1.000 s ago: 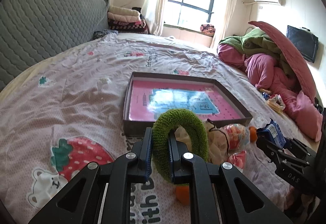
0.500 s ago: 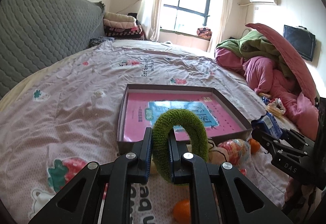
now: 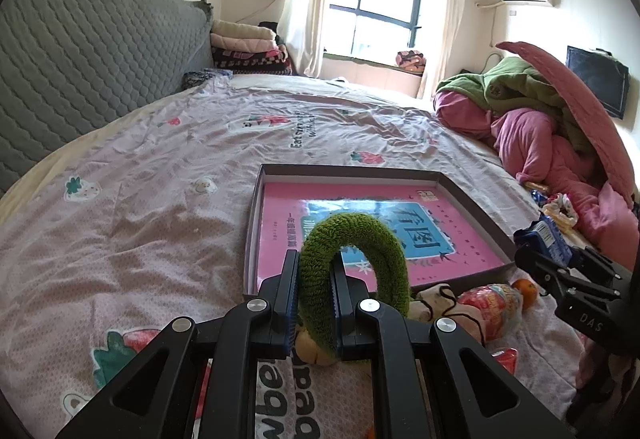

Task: Organize objects
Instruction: 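Carry the green ring with the left tool while the right tool carries the packet over the box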

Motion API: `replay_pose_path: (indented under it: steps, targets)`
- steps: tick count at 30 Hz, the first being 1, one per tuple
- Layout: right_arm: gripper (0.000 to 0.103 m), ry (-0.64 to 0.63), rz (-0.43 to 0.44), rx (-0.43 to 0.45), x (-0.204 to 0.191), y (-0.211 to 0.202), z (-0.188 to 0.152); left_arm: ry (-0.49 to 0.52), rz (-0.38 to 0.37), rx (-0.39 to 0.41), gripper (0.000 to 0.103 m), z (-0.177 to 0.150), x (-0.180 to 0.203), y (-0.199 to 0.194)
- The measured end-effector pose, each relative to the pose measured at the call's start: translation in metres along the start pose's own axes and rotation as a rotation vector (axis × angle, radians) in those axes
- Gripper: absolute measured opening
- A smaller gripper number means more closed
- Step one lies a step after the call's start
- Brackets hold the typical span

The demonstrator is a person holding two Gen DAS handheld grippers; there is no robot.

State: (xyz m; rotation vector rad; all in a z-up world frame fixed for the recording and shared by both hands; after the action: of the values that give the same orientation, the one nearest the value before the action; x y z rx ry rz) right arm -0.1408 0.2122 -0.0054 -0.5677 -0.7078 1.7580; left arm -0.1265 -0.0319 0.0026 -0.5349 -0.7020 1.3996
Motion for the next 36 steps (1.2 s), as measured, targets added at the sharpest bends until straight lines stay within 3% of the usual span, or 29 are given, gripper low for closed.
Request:
replay_pose_path:
  steps: [13, 26, 36]
  targets:
    - [0.052, -0.018, 0.048, 0.012, 0.008, 0.012, 0.033, -0.018, 0.04, -0.011, 0.013, 0.03, 0.002, 0.011]
    - [0.052, -0.013, 0.017, 0.01, 0.012, 0.024, 0.044, -0.052, 0.038, -0.075, 0.013, 0.053, 0.0, 0.039]
    - [0.052, 0.012, 0.032, -0.103, 0.02, 0.058, 0.043, -0.058, 0.046, -0.16, 0.014, 0.05, -0.004, 0.072]
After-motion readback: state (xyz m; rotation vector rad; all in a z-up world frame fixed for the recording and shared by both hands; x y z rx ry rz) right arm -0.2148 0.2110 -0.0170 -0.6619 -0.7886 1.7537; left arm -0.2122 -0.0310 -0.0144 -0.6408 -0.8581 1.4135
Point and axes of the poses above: each gripper's, at about its wrist camera, not at the fingertips, and y roughly the way its jaws point, x to its right, z to its top, the point moved 1 cm from there along y, roughly the way its jaws point, and after that the axes turned 14 degrees about -x, right-handed, at the moved point
